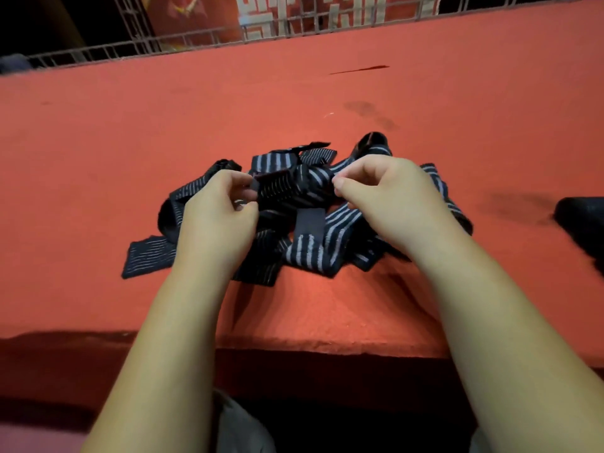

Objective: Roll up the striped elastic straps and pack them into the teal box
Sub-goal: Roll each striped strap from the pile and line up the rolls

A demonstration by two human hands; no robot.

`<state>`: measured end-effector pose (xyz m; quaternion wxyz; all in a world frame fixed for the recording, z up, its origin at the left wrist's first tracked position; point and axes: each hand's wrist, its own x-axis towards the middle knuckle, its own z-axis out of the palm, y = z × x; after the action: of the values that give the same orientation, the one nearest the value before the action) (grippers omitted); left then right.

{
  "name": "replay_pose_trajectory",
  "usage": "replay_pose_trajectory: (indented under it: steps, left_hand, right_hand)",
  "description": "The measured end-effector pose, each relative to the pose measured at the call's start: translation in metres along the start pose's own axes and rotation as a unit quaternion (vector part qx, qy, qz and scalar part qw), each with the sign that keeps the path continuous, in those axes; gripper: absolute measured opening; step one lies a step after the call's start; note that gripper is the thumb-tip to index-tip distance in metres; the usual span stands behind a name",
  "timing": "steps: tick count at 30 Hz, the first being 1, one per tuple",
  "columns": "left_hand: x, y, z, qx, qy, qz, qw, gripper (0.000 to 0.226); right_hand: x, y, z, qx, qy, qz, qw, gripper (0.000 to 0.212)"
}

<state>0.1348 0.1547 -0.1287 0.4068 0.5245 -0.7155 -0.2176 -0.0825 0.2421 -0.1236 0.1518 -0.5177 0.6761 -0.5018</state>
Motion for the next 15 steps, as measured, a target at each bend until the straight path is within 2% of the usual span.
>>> replay_pose_trajectory:
  steps: [4,8,12,15]
  left_hand:
    - [0.008,-0.017,-0.023,0.055,0.010,-0.001,0.998,0.043]
    - [0.010,-0.037,-0.040,0.123,0.005,-0.006,0.992,0.039]
    - [0.003,-0.058,-0.048,0.103,-0.041,-0.036,0.993,0.023]
    - [-0.001,-0.072,-0.052,0.094,-0.058,-0.056,0.992,0.022]
  right_hand:
    - [-0.003,-0.010,0.026,-0.020,-0.057,-0.020,0.998,0.007]
    - [-0.006,-0.017,0.052,-0.021,-0.077,-0.031,0.996,0.007]
    - [-0.009,-0.025,0.073,-0.030,-0.087,-0.019,0.996,0.009]
    - [-0.011,-0.028,0.084,-0.066,-0.135,0.036,0.988,0.013]
